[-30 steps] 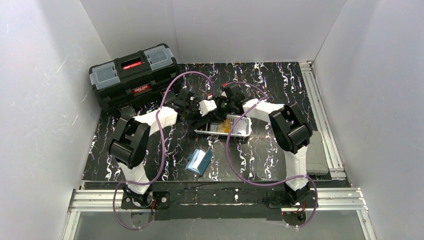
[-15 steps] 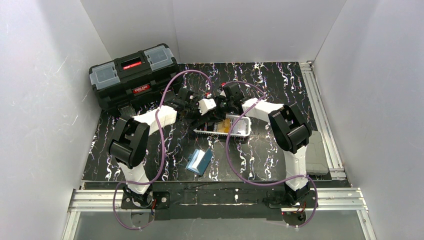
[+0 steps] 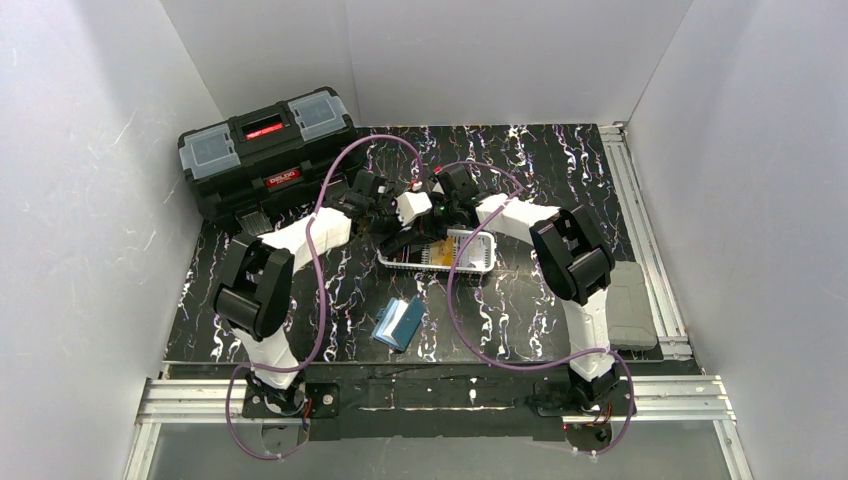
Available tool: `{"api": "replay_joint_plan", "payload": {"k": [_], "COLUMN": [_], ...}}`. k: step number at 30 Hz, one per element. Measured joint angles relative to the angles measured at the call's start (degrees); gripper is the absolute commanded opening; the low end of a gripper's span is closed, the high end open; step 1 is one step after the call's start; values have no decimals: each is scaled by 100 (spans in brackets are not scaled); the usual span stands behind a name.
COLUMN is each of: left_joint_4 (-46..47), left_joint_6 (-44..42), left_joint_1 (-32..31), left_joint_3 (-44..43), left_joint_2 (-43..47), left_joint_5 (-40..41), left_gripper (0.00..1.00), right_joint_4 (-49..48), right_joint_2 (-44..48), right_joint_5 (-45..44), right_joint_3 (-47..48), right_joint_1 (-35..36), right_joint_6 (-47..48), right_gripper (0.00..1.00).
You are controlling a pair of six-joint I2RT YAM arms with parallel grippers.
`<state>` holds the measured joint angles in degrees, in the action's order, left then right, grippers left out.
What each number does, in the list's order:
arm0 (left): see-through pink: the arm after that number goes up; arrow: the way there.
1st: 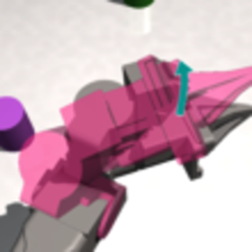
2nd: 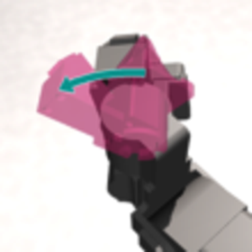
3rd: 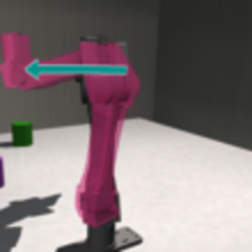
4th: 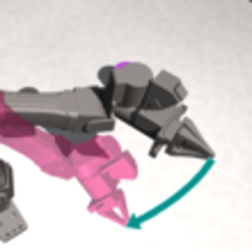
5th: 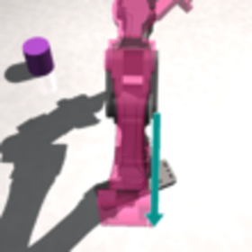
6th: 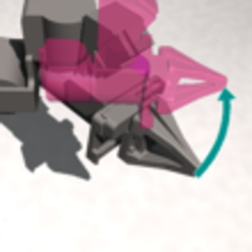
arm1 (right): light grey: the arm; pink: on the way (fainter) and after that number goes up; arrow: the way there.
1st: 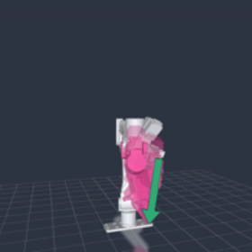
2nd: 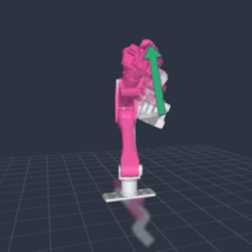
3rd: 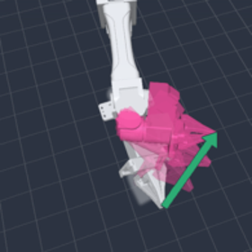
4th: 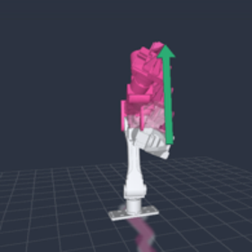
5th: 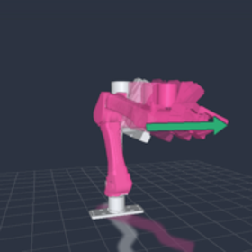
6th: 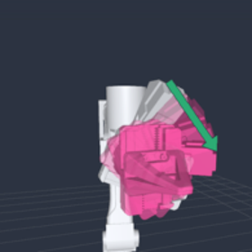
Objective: Put the credit cards into the card holder
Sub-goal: Pick up the credit card from the storage box.
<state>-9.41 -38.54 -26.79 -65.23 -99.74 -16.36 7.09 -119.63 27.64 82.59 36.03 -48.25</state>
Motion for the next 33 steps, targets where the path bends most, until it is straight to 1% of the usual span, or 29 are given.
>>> {"api": "replay_joint_plan", "payload": {"k": [2,6,7,9,11,13,17,28,30,33], "left_joint_4": [-203,-509,-544,-595,-682,-763,-820,-861,-861,-861], "left_joint_6": [13,96,107,105,81,61,59,70,70,72], "left_joint_1": [37,203,247,363,466,566,649,647,647,647], "left_joint_3": [-136,-433,-496,-533,-533,-533,-533,-531,-531,-531], "left_joint_2": [0,24,52,170,306,448,525,525,525,525], "left_joint_5": [-35,-223,-267,-356,-413,-461,-518,-619,-621,-625], "left_gripper": [68,68,68,68,68,68,68,68,68,68], "right_joint_4": [0,-15,-11,-13,-4,4,0,-105,-55,42], "right_joint_2": [0,0,0,0,0,0,-20,-391,-455,-459], "right_joint_5": [22,15,13,11,11,22,79,334,328,260], "right_joint_3": [39,81,87,92,103,131,201,317,369,426], "right_joint_1": [2,13,20,28,37,44,72,170,192,203], "right_joint_6": [2,26,39,52,66,76,94,94,105,175], "right_gripper": [1,1,3,18,26,31,35,36,30,14]}}
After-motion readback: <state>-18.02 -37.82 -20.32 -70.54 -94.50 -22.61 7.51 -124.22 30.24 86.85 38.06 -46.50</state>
